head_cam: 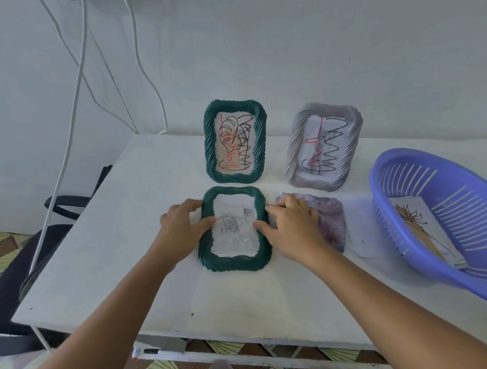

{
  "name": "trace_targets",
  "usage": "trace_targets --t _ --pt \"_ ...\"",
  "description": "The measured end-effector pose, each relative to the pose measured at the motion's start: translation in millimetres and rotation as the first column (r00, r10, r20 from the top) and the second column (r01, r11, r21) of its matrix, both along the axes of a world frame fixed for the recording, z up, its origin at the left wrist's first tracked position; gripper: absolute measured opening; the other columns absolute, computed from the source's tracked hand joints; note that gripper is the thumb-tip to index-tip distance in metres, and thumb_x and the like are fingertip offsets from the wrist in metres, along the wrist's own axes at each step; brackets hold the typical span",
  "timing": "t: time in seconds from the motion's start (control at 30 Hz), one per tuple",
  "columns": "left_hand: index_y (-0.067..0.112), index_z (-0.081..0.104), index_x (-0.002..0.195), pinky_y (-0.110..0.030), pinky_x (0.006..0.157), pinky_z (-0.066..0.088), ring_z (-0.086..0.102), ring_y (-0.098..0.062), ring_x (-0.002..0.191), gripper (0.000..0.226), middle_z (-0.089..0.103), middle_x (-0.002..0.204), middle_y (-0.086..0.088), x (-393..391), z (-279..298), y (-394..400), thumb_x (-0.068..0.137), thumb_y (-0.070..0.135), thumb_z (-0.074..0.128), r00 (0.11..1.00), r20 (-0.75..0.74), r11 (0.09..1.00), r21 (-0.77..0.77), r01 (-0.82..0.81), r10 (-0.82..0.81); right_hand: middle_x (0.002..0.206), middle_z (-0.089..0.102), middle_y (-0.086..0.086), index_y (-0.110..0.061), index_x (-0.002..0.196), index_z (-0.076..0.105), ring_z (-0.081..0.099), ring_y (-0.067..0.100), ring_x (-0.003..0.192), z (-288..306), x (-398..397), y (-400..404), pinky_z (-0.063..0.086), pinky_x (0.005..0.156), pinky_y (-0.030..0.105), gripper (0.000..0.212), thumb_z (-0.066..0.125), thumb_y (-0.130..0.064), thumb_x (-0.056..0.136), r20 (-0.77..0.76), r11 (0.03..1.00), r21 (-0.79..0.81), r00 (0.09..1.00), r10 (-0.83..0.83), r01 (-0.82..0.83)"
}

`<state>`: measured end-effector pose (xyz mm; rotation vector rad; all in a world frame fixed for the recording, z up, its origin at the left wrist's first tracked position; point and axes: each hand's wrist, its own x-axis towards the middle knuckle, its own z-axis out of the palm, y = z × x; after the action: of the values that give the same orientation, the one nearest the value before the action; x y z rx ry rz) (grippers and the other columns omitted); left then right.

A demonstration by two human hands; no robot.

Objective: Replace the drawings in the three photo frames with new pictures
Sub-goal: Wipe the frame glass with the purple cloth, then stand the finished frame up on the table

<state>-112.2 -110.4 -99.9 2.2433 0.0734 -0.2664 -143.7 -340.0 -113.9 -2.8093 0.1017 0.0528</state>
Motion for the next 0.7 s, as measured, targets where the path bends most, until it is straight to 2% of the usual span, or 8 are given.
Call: trace_targets --t 0.07,0.17,0.27,0.33,0.43,0.53,0.63,0.7 --pt "0.027 0.046 0.131 -0.034 0.083 0.057 0.065 -0.019 0.109 0.038 0.064 0.127 -0.004 -1 8 -2 0.098 0.028 0.065 0.998 -0.043 0.967 -0.25 -0.048 0.038 0.133 0.047 -0.001 -0.037 0.139 0.053 0.037 0.028 0.131 3 -1 2 0.032 0.105 0.048 0.049 0.05 -0.061 0.096 0.026 0.996 0.087 1.0 -0.005 0.003" --pt "0.026 0.041 0.13 -0.042 0.08 0.063 0.074 -0.022 0.096 0.039 0.072 0.113 -0.009 1 19 2 0.1 0.017 0.064 0.996 -0.064 0.882 -0.465 -0.083 0.06 0.124 0.058 -0.003 -0.039 0.148 0.043 0.05 0.022 0.122 13 2 5 0.04 0.101 0.046 0.053 0.054 -0.052 0.098 0.124 0.956 0.293 0.992 -0.009 -0.028" --pt "0.026 0.042 0.137 -0.043 0.078 0.063 0.075 -0.023 0.097 0.043 0.075 0.107 -0.006 6 28 12 0.101 0.01 0.06 0.994 -0.05 0.774 -0.624 -0.107 0.097 0.106 0.069 -0.002 -0.042 0.149 0.038 0.065 0.012 0.1 26 9 13 0.05 0.092 0.036 0.054 0.061 -0.04 0.1 0.07 0.731 0.681 0.997 -0.011 -0.04" --pt "0.026 0.044 0.141 -0.039 0.072 0.062 0.075 -0.023 0.097 0.045 0.076 0.107 -0.003 8 33 21 0.102 0.008 0.057 0.989 -0.072 0.704 -0.696 -0.142 0.129 0.102 0.074 0.003 -0.046 0.148 0.036 0.07 0.015 0.1 33 14 23 0.052 0.098 0.04 0.056 0.062 -0.035 0.1 -0.003 0.573 0.819 1.0 0.027 -0.013" --pt "0.027 0.043 0.147 -0.037 0.071 0.061 0.075 -0.025 0.101 0.05 0.075 0.114 -0.005 9 34 35 0.102 0.006 0.055 0.984 -0.091 0.637 -0.753 -0.168 0.153 0.114 0.075 -0.004 -0.048 0.153 0.029 0.072 0.013 0.105 36 23 39 0.052 0.104 0.044 0.063 0.06 -0.027 0.102 -0.088 0.401 0.916 0.989 0.115 0.035" --pt "0.029 0.036 0.154 -0.043 0.084 0.058 0.069 -0.03 0.114 0.059 0.07 0.126 -0.011 8 36 49 0.103 0.006 0.053 0.99 -0.066 0.628 -0.767 -0.132 0.126 0.144 0.056 -0.021 -0.055 0.154 0.022 0.065 0.006 0.119 37 32 54 0.046 0.112 0.043 0.075 0.06 -0.018 0.101 -0.076 0.332 0.943 0.977 0.198 0.007" --pt "0.032 0.034 0.156 -0.04 0.085 0.058 0.066 -0.031 0.119 0.064 0.064 0.131 -0.019 8 41 62 0.102 0.005 0.055 0.994 -0.024 0.647 -0.758 -0.085 0.103 0.14 0.053 -0.033 -0.057 0.153 0.021 0.061 0.002 0.122 38 41 67 0.044 0.114 0.04 0.084 0.061 -0.009 0.097 -0.057 0.255 0.967 0.975 0.216 0.0" --pt "0.034 0.033 0.157 -0.037 0.081 0.059 0.066 -0.031 0.12 0.065 0.063 0.132 -0.02 9 44 70 0.102 0.005 0.054 0.996 0.003 0.656 -0.753 -0.054 0.087 0.146 0.05 -0.027 -0.059 0.152 0.021 0.058 0.007 0.127 38 47 75 0.045 0.113 0.042 0.089 0.063 -0.007 0.093 -0.047 0.223 0.975 0.974 0.22 -0.003"
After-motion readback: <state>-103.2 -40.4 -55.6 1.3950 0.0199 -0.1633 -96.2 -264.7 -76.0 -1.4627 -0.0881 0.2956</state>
